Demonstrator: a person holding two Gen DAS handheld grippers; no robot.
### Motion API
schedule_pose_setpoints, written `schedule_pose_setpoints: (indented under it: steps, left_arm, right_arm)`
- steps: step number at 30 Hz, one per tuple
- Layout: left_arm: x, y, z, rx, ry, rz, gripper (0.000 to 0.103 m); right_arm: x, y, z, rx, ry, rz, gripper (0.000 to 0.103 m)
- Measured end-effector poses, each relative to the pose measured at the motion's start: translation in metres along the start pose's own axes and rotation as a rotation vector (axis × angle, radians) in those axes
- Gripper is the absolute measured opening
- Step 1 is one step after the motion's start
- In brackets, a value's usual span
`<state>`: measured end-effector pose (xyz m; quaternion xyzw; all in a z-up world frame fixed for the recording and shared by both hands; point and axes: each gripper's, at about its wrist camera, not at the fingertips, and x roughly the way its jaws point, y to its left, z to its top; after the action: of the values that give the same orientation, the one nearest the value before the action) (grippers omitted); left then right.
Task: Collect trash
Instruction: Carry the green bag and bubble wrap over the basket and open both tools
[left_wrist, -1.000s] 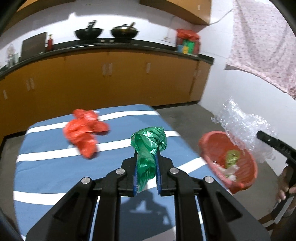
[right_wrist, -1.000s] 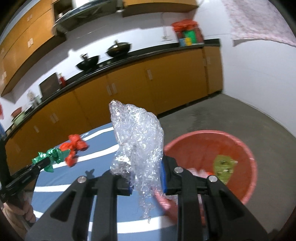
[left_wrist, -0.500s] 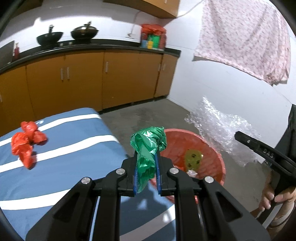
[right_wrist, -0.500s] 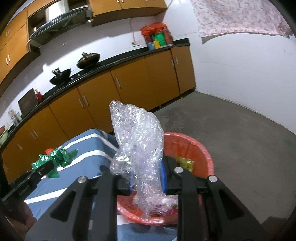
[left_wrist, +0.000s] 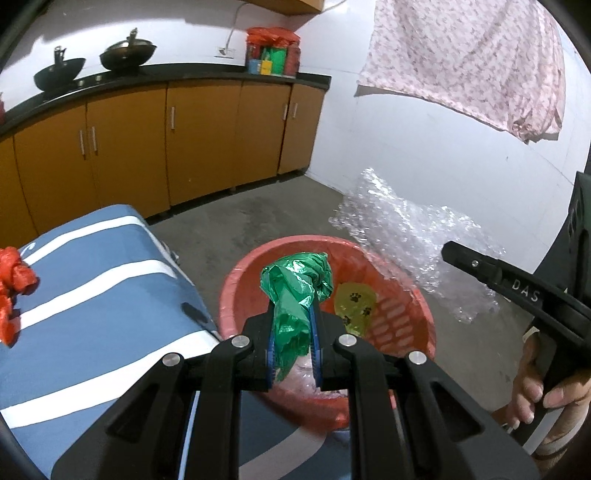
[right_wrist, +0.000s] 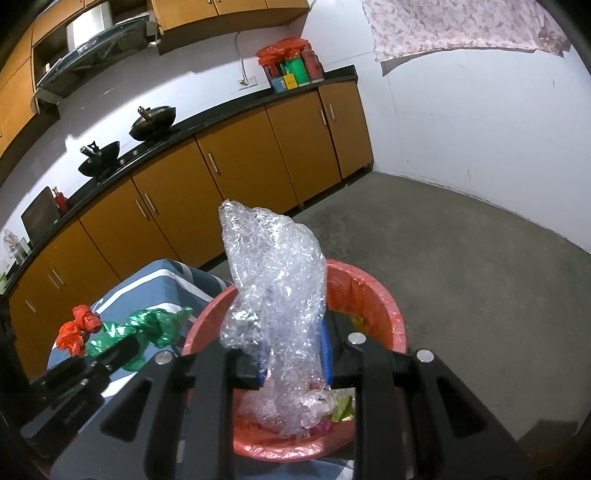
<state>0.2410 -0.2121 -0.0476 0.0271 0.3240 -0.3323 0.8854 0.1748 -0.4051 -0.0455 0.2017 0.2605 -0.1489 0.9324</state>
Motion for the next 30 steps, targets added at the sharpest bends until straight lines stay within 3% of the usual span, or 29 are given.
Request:
schedule_pose_setpoints:
  steps: [4, 8, 11, 12, 17, 22, 30]
  left_arm:
    - [0.015, -0.007, 0.001, 0.006, 0.012, -0.017, 0.014]
    - [0.034, -0.011, -0.003, 0.005, 0.050, -0.006, 0.015]
    - [0.041, -0.007, -0.009, -0.010, 0.078, -0.012, 0.034]
    - [0.041, -0.005, -0.009, -0.013, 0.080, -0.008, 0.044]
    - [0.033, 0.007, -0.016, -0.032, 0.089, 0.003, 0.048]
    - [0.019, 0.027, -0.019, -0.069, 0.075, 0.043, 0.055]
    - [-0.013, 0.075, -0.030, -0.116, 0.045, 0.183, 0.061]
  right_arm:
    - [0.013, -0.003, 0.001, 0.012, 0.010, 0.002, 0.023]
    - [0.025, -0.008, -0.001, 0.022, 0.027, 0.003, 0.033]
    - [0.029, -0.012, -0.005, 0.033, 0.034, 0.013, 0.044]
    - [0.029, -0.013, -0.005, 0.034, 0.035, 0.014, 0.046]
    - [0.026, -0.016, -0.009, 0.048, 0.033, 0.010, 0.053]
    - [0.019, -0.008, -0.004, 0.041, 0.017, 0.017, 0.055]
    - [0.017, 0.036, -0.007, -0.045, 0.021, 0.063, 0.055]
